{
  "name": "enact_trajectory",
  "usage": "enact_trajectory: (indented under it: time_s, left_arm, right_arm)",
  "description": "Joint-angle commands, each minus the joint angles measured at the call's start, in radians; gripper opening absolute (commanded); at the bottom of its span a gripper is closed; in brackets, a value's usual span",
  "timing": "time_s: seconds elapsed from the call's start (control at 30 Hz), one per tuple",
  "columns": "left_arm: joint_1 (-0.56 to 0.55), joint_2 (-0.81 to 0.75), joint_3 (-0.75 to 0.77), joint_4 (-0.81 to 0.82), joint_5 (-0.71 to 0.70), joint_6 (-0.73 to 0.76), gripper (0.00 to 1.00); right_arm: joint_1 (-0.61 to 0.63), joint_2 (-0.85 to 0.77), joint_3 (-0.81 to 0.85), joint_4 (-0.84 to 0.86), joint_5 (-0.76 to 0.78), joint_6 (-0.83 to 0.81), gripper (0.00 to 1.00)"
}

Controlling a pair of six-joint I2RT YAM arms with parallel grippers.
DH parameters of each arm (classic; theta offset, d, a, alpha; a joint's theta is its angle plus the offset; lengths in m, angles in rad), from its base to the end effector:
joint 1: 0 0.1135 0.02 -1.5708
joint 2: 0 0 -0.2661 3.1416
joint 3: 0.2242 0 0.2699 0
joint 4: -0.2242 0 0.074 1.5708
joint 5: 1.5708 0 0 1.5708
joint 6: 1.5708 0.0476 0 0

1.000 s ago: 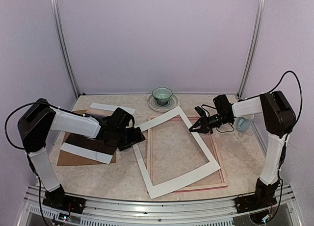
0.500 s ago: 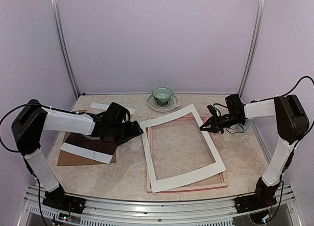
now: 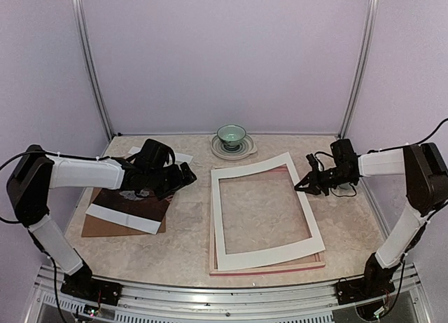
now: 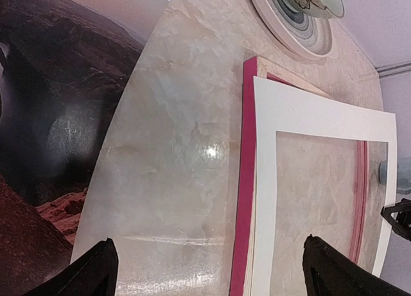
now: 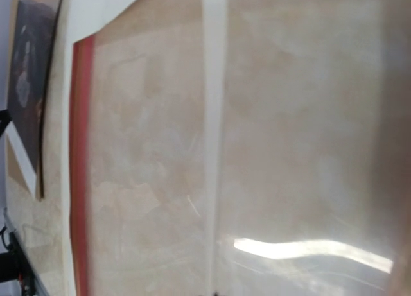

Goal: Put the photo into the frame
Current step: Place the mat board on the glass panel.

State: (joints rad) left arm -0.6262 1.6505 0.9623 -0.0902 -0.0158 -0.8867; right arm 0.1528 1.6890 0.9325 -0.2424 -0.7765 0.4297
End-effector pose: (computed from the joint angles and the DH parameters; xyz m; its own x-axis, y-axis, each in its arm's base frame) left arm 0.2995 -0.2157 0.1726 -0.8066 -0.3729 -0.4586 -0.0763 0.8351 -0.5448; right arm 0.3333 0.0851 0.1500 -0.9569 0.1533 -0.2465 -0.0933 0.6418 0.7612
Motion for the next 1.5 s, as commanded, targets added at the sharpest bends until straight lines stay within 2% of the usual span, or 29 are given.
enact_trajectory:
  time_s: [0.0,0.43,0.77,1.47]
  left_arm:
    - [0.015,-0.038,-0.024,-0.005,-0.016,0.023,0.99]
    - [0.02,-0.04,-0.033,0.005,-0.004,0.009,0.99]
    - [-0.002,-0.024,-0.028,0.012,-0.001,0.0,0.99]
    - [-0.025,0.0,-0.029,0.02,0.002,-0.009,0.99]
  right_arm:
    - [-0.031,-0.06,-0.042,0.029,0.045,0.01,0.0]
    - [-0.048,-0.102,-0.104,0.043,0.058,0.024,0.0]
    - [-0.048,-0.111,-0.165,0.148,0.038,0.112,0.0]
    - [-0.014,-0.078,-0.165,0.166,0.044,0.12,0.0]
